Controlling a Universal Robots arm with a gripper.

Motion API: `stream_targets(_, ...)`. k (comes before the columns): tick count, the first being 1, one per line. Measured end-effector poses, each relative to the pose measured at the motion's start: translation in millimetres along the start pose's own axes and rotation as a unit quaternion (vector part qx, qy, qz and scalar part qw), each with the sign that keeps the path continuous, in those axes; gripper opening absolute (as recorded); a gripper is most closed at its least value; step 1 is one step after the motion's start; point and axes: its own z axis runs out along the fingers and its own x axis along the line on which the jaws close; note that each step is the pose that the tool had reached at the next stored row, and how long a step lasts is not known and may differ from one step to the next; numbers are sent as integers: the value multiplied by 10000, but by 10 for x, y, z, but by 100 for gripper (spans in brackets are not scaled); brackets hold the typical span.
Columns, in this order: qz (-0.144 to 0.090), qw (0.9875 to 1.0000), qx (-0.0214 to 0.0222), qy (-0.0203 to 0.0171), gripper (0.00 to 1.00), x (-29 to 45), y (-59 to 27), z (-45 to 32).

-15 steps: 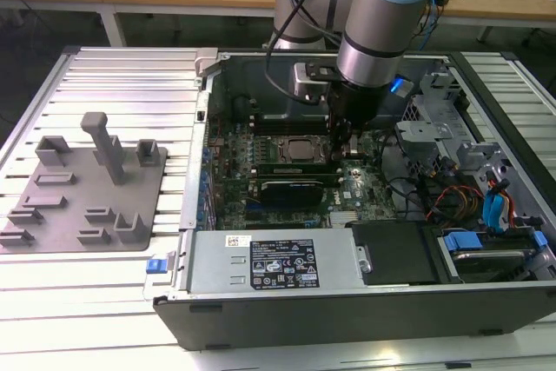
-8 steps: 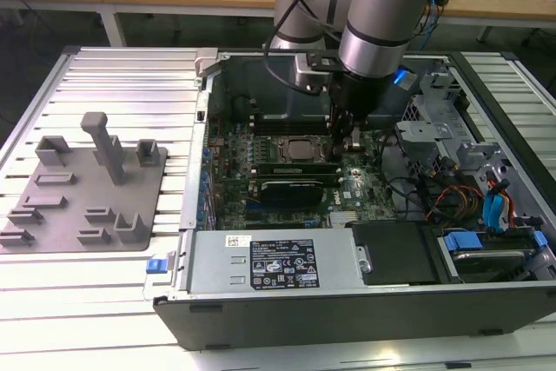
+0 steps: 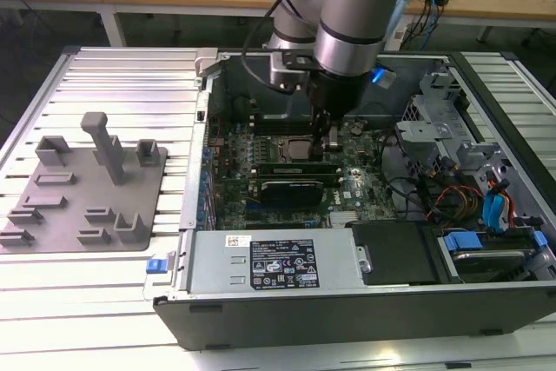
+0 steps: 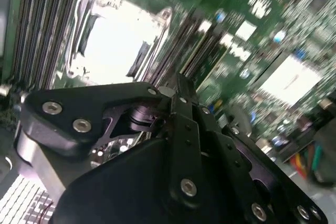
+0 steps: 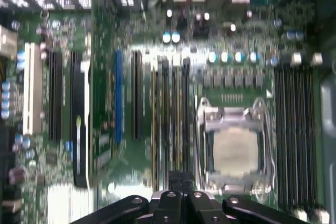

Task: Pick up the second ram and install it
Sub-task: 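Press down the second ram until it locks into place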

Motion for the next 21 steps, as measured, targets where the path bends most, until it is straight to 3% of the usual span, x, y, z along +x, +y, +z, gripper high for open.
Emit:
stream_targets(3,0,10000,1,-1,8,2,204,32)
stream_targets(9,0,10000,1,-1,8,-3,465,98)
stream_targets(16,0,10000,-1,2,8,-4,463,174)
stream_targets(21,0,10000,0,0,8,-5,463,185)
